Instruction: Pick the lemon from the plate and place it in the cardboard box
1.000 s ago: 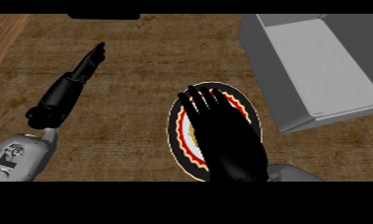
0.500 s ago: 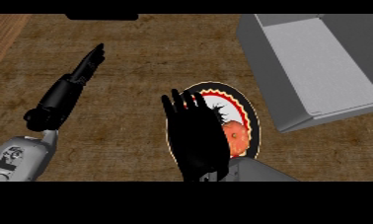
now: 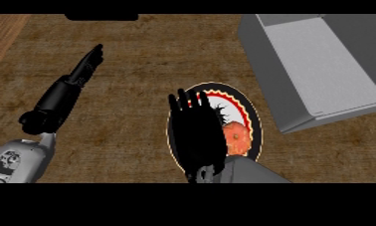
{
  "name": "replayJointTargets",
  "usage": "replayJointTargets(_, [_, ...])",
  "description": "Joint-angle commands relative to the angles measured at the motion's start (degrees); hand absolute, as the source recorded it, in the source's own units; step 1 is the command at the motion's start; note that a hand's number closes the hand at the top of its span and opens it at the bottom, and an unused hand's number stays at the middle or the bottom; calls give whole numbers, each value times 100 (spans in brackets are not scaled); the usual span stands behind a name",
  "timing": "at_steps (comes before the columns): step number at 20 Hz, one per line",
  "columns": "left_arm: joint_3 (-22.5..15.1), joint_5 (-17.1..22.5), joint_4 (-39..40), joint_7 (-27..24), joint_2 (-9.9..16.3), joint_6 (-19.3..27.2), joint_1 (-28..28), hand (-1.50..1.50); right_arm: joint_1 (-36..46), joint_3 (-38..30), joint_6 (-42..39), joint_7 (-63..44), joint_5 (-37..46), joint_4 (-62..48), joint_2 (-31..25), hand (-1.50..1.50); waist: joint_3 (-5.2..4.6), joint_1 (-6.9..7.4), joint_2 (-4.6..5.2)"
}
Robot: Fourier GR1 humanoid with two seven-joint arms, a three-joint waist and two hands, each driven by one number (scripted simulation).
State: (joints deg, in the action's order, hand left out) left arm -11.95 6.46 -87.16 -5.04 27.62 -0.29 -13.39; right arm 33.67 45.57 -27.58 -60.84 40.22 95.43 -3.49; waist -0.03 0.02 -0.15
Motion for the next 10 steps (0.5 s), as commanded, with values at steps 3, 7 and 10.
replayJointTargets(3, [105, -77, 111, 9, -74, -127, -98, 0, 24, 103, -121, -688, 500, -680, 335, -150, 0, 14, 14])
replayJointTargets(7, [68, -296, 56, 35, -275, -39, -19, 0, -292, -11, -173, -413, 836, -689, 340, -150, 2, -6, 9])
replayJointTargets(10, [201, -337, 60, 111, -333, -140, -156, 0, -179, -102, -163, -454, 571, -731, 343, -150, 2, 14, 12])
